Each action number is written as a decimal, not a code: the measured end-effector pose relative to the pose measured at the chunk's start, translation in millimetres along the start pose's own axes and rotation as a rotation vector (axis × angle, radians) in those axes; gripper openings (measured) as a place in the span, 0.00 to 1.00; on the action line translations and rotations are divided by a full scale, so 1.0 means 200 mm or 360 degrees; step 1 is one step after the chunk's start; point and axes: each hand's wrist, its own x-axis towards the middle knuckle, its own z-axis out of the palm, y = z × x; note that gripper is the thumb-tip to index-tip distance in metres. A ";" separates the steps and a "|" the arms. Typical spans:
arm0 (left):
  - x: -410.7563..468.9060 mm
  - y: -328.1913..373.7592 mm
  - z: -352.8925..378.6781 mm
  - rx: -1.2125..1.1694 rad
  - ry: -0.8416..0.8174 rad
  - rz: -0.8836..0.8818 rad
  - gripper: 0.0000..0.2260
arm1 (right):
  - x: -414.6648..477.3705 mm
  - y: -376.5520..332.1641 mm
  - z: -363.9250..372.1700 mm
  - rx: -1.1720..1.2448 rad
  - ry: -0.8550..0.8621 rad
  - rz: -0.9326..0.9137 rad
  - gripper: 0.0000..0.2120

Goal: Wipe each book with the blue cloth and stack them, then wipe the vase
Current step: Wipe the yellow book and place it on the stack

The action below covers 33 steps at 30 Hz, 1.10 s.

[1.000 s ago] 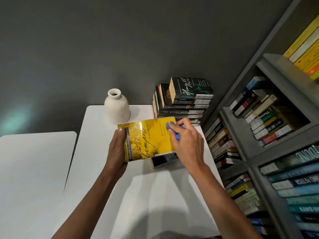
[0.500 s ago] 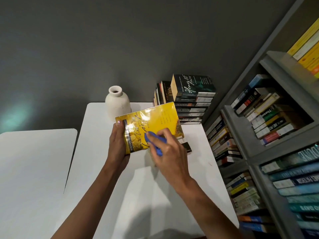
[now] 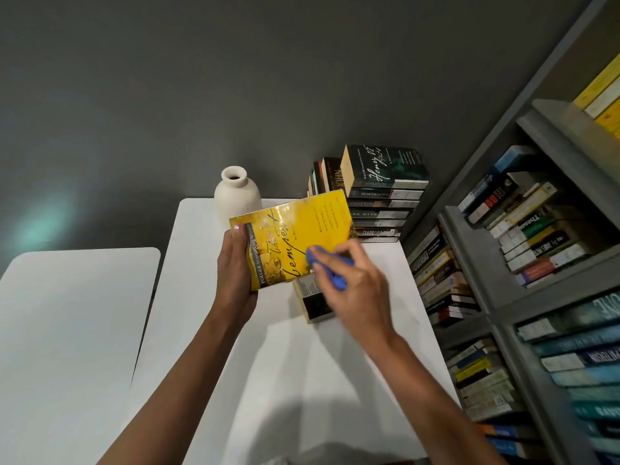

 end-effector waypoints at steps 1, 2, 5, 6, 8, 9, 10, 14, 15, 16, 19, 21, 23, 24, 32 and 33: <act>0.00 0.00 0.00 0.0015 0.0015 0.0011 0.14 | 0.02 0.04 -0.02 -0.0014 0.0057 0.0068 0.12; 0.01 0.00 0.00 0.0021 0.0031 0.0021 0.14 | 0.04 0.06 -0.03 -0.0030 0.0101 0.0122 0.12; 0.01 0.00 0.04 0.0012 0.0075 0.0019 0.12 | 0.02 -0.04 0.04 0.0014 0.0076 0.0125 0.12; 0.01 0.00 0.06 -0.0001 0.0091 0.0012 0.11 | -0.01 -0.09 0.07 0.0063 0.0025 0.0092 0.12; 0.01 -0.01 0.06 -0.0023 0.0116 -0.0008 0.11 | -0.05 -0.13 0.11 0.0143 -0.0068 0.0044 0.13; 0.01 -0.02 0.06 -0.0029 0.0129 -0.0011 0.11 | -0.05 -0.12 0.11 0.0146 -0.0070 0.0055 0.13; 0.01 -0.02 0.05 -0.0028 0.0134 -0.0008 0.11 | -0.04 -0.09 0.09 0.0130 -0.0043 0.0098 0.12; 0.02 -0.03 0.04 -0.0032 0.0108 -0.0005 0.11 | 0.02 0.00 0.05 0.0061 0.0113 0.0291 0.12; 0.01 -0.03 0.05 -0.0028 0.0098 -0.0007 0.11 | 0.01 -0.04 0.07 0.0105 0.0112 0.0285 0.12; 0.01 -0.03 0.06 -0.0034 0.0078 -0.0013 0.12 | 0.01 -0.09 0.10 0.0168 0.0083 0.0261 0.12; -0.01 -0.03 0.08 -0.0078 0.0027 -0.0078 0.22 | -0.04 -0.23 0.18 0.0242 -0.0074 0.0096 0.14; -0.01 -0.03 0.07 -0.0124 0.0026 -0.0148 0.29 | -0.03 -0.21 0.15 0.0146 -0.0107 0.0017 0.14; -0.01 -0.01 0.05 -0.0112 0.0061 -0.0146 0.27 | 0.01 -0.12 0.10 0.0041 -0.0036 0.0074 0.12; -0.01 -0.01 0.04 -0.0097 0.0070 -0.0134 0.26 | 0.03 -0.07 0.07 -0.0006 0.0016 0.0131 0.12; -0.05 0.02 0.06 -0.0297 -0.0049 -0.0278 0.30 | -0.05 -0.24 0.14 0.0081 -0.0196 -0.0091 0.13; -0.05 0.02 0.06 -0.0307 -0.0056 -0.0295 0.29 | -0.04 -0.21 0.13 0.0086 -0.0193 -0.0066 0.13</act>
